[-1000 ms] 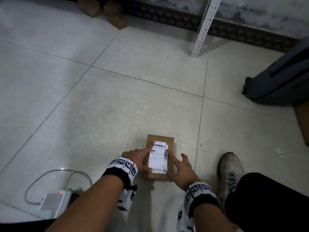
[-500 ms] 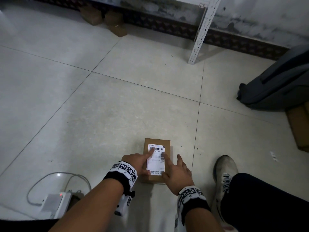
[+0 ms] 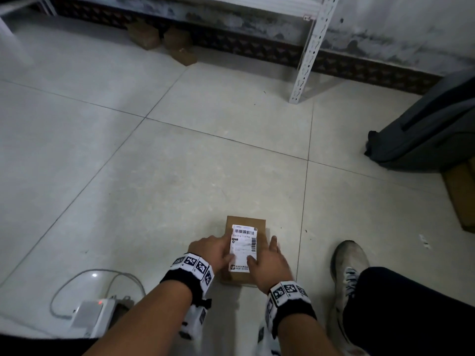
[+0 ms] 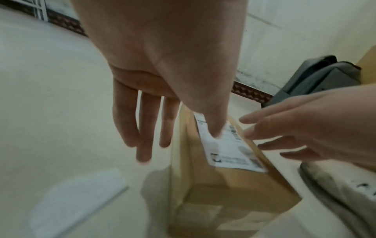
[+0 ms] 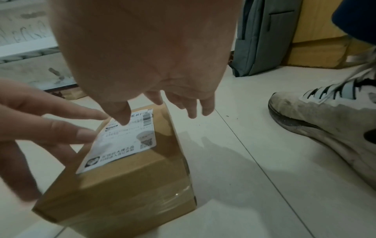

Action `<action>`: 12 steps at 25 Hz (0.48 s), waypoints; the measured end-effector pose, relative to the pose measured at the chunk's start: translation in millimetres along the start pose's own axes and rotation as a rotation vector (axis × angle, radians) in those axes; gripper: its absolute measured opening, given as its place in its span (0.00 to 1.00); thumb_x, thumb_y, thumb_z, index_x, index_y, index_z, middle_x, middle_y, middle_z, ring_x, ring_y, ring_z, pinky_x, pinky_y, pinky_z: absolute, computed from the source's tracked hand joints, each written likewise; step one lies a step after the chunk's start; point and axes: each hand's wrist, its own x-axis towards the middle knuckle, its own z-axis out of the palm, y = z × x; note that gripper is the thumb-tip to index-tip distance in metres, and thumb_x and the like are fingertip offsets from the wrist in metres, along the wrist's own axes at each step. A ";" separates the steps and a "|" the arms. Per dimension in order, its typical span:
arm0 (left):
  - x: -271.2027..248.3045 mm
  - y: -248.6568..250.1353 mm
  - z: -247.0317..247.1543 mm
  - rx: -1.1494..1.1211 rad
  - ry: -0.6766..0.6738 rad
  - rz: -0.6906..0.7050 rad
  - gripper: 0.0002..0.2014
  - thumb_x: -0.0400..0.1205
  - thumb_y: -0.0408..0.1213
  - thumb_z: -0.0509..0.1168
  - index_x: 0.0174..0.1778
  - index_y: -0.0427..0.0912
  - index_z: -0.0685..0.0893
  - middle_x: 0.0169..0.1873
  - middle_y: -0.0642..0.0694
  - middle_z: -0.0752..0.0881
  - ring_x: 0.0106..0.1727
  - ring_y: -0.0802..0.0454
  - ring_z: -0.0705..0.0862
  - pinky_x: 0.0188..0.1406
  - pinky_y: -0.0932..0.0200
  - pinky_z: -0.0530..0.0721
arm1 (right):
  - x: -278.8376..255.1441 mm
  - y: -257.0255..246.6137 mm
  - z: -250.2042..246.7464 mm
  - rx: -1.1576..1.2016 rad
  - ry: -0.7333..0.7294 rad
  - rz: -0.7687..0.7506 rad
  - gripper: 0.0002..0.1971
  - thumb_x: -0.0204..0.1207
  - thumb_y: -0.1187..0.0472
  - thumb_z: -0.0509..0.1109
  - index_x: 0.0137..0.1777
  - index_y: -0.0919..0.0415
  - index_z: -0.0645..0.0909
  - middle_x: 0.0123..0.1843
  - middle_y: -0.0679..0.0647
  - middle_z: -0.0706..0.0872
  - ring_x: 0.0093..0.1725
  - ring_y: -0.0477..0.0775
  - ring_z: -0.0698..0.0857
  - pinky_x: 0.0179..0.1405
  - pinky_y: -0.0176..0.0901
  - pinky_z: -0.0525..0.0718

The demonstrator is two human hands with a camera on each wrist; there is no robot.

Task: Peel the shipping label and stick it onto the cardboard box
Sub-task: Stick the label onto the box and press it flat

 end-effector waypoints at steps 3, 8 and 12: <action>10.4 -17.6 5.6 -0.335 0.075 -0.200 0.20 0.77 0.53 0.55 0.46 0.42 0.85 0.39 0.37 0.88 0.42 0.36 0.88 0.42 0.49 0.85 | -0.6 -0.8 1.0 0.383 0.148 0.199 0.28 0.82 0.51 0.62 0.77 0.67 0.69 0.73 0.66 0.82 0.68 0.65 0.84 0.58 0.50 0.83; 2.3 -14.1 29.6 -1.523 -0.180 -0.595 0.28 0.81 0.66 0.55 0.38 0.41 0.79 0.37 0.40 0.81 0.35 0.49 0.77 0.37 0.53 0.73 | 9.3 5.7 9.8 1.265 -0.038 0.535 0.23 0.77 0.47 0.58 0.46 0.64 0.89 0.37 0.59 0.94 0.38 0.62 0.93 0.46 0.54 0.91; 0.6 6.3 6.5 -1.595 -0.231 -0.448 0.22 0.88 0.58 0.50 0.62 0.47 0.82 0.56 0.48 0.87 0.54 0.51 0.84 0.48 0.60 0.78 | 13.2 -6.3 -11.4 1.148 0.003 0.379 0.22 0.80 0.51 0.58 0.51 0.64 0.91 0.44 0.61 0.96 0.46 0.63 0.94 0.57 0.58 0.91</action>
